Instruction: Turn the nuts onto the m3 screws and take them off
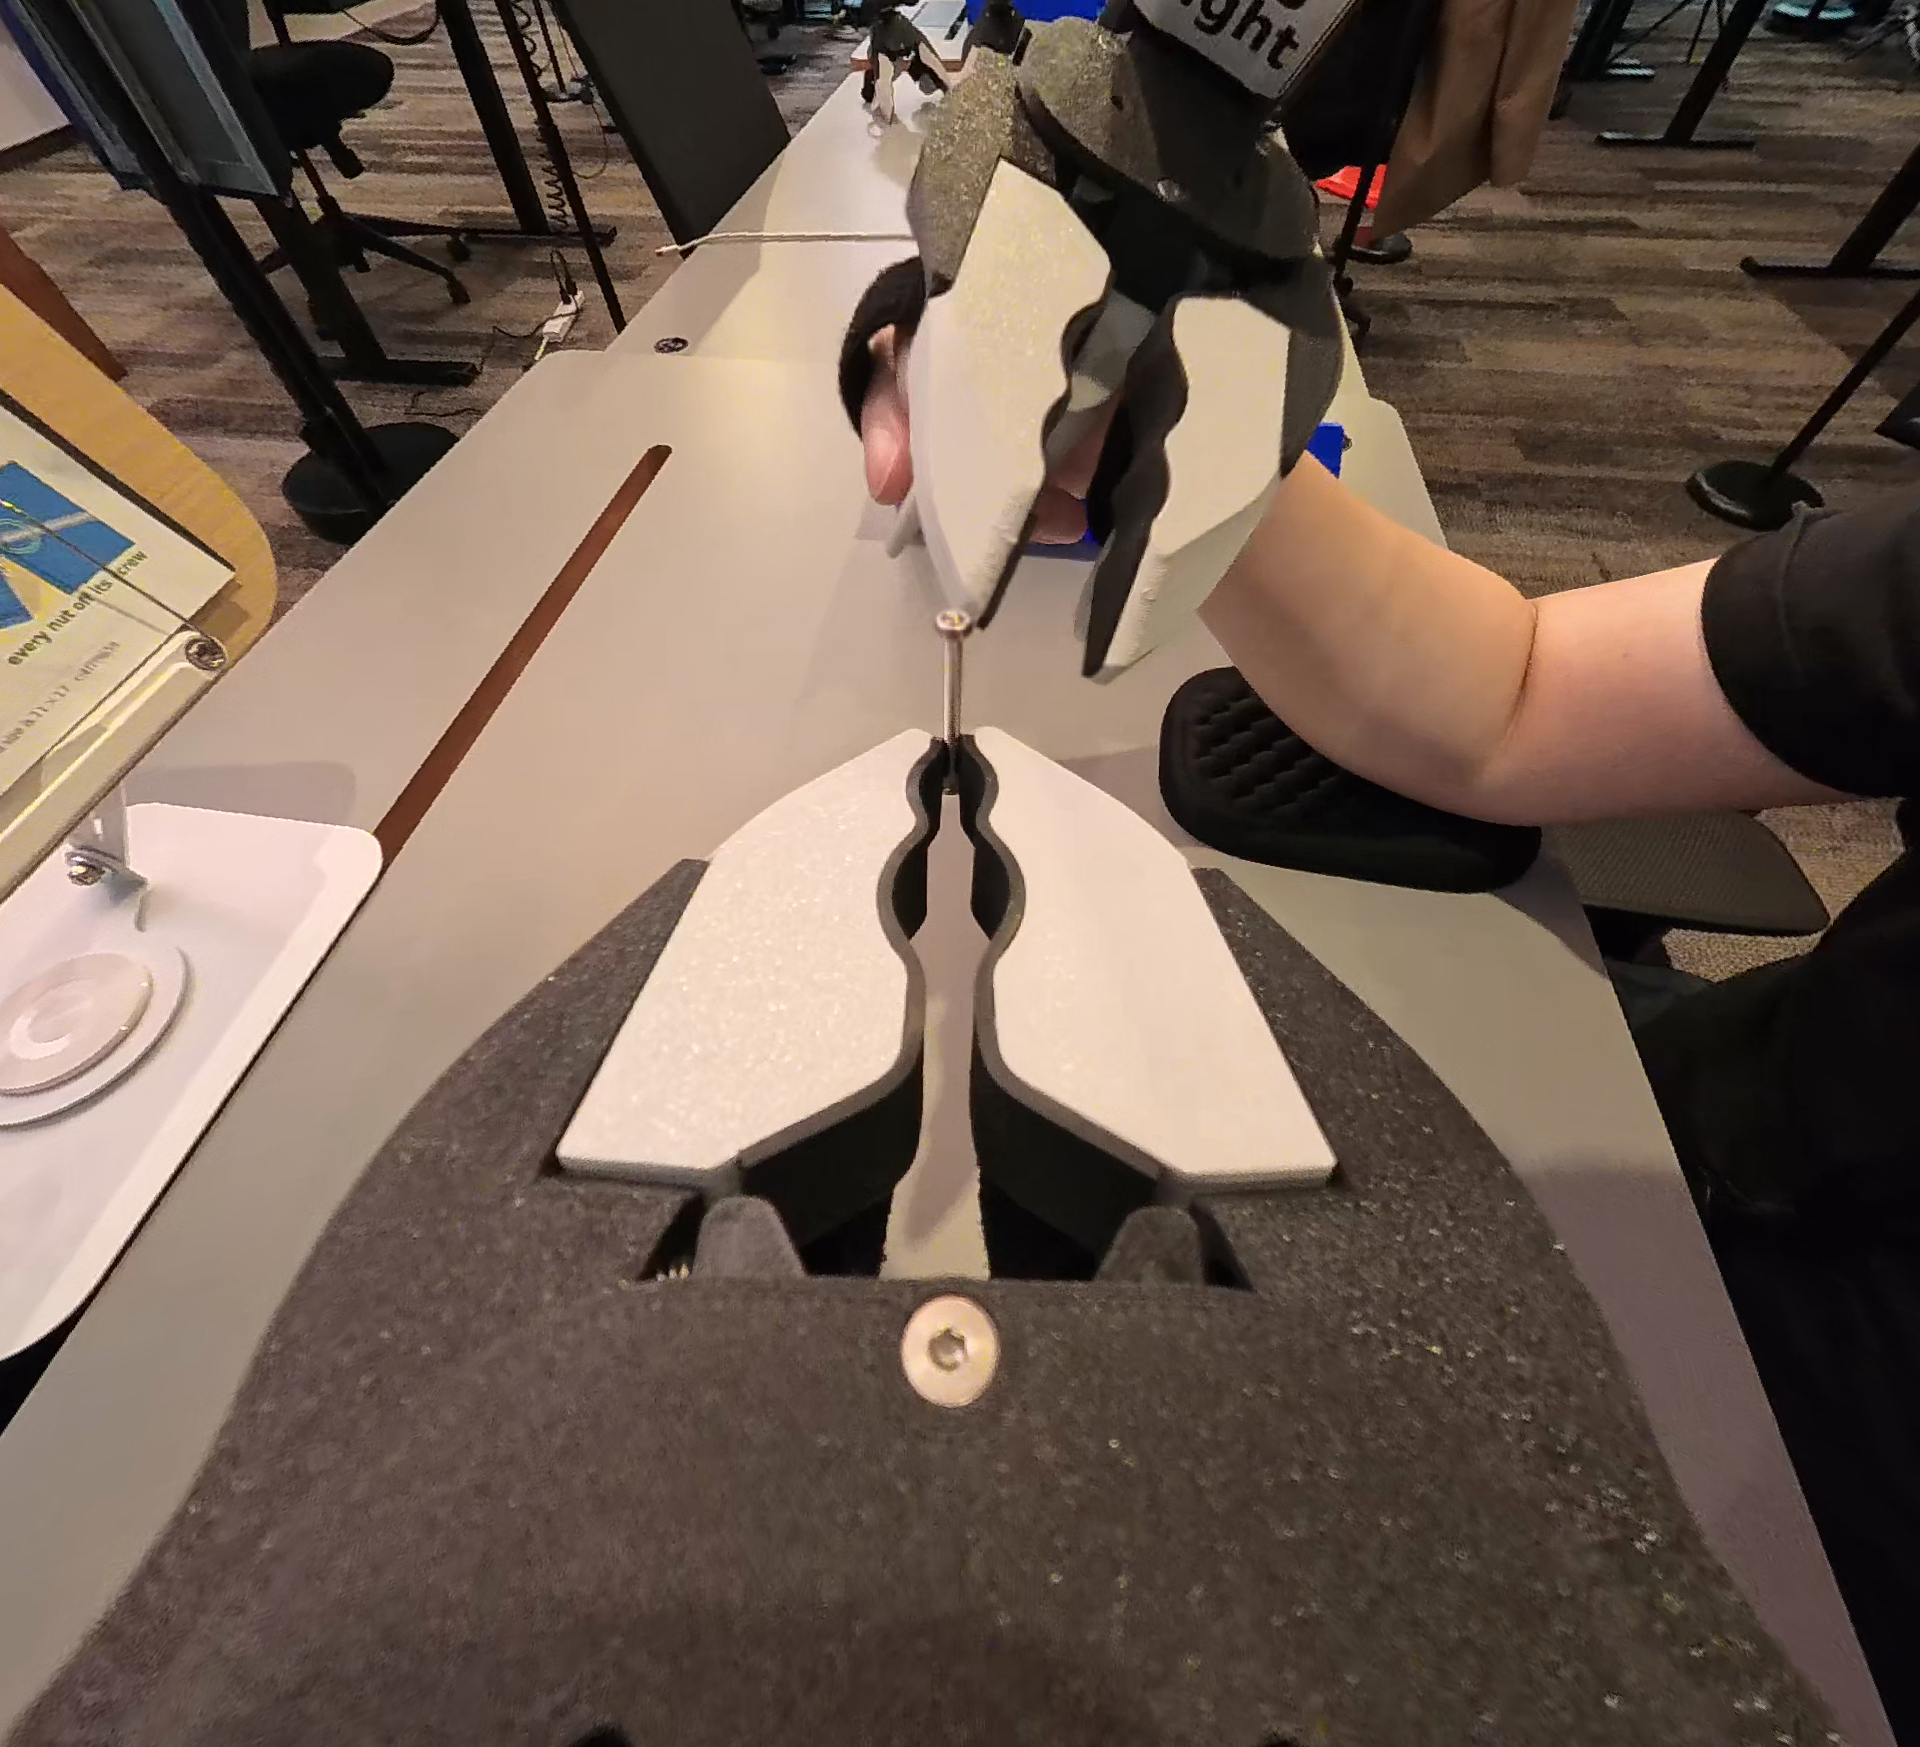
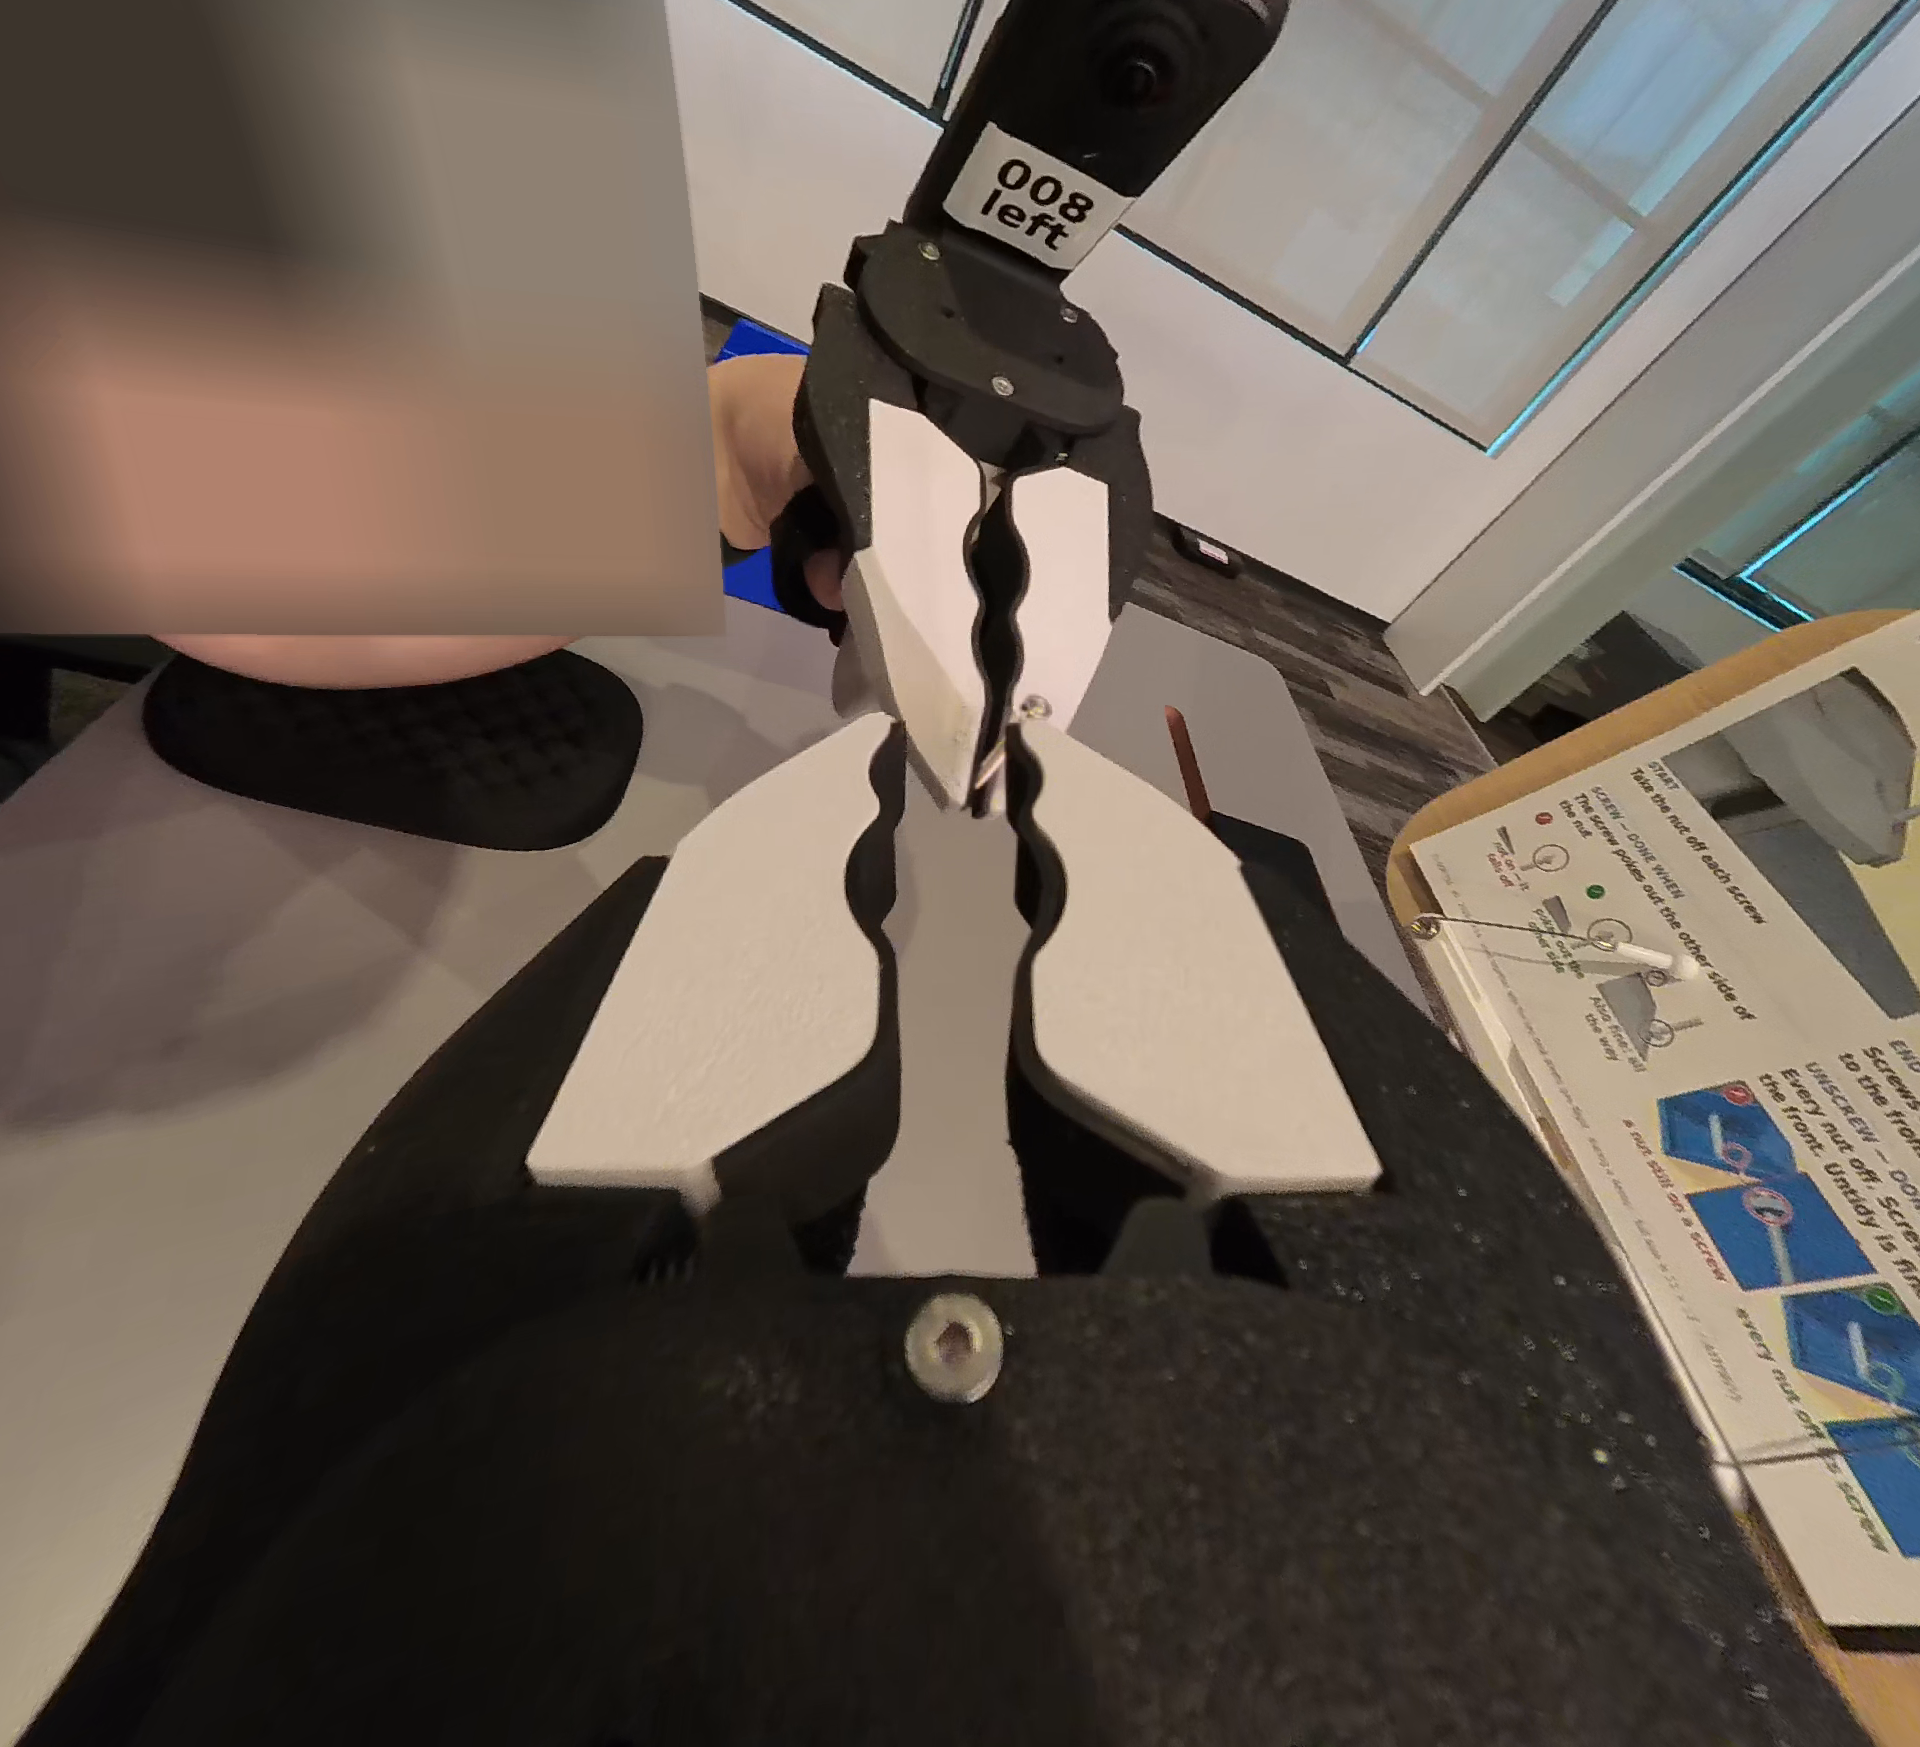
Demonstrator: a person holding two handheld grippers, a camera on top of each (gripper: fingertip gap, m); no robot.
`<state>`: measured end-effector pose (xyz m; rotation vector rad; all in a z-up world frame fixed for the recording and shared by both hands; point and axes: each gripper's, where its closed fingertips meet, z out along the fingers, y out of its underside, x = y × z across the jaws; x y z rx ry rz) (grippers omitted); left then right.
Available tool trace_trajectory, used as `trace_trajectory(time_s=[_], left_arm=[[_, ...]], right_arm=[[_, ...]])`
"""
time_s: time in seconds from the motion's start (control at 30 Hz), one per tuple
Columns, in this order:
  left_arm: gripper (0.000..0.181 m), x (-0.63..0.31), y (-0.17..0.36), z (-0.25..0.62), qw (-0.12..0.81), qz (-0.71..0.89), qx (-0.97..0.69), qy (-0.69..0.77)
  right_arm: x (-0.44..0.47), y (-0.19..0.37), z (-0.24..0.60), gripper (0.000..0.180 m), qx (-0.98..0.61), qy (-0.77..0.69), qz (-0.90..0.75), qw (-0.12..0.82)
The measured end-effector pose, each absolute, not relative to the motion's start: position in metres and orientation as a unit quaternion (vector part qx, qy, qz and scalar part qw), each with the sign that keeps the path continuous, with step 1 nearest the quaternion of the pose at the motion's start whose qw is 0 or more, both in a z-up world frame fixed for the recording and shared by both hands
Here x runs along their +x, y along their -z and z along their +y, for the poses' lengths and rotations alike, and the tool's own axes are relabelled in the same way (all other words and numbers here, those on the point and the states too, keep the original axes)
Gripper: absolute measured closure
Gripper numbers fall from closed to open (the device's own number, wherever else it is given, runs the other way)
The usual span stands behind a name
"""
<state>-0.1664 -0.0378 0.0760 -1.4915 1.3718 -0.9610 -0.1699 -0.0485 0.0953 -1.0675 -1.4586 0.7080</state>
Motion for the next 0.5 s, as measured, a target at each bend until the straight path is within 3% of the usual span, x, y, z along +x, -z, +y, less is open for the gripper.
trace_trajectory(time_s=[0.2,0.5], left_arm=[[0.179,-0.1635,-0.075,-0.0403,0.431,0.556,-0.597,0.386],[0.179,-0.1658,-0.0772,-0.0387,0.434,0.55,-0.597,0.391]], right_arm=[[-0.1751,-0.0977,-0.044,0.154,-0.453,-0.291,-0.611,0.58],[-0.168,-0.0985,-0.0432,0.159,-0.457,-0.287,-0.61,0.58]])
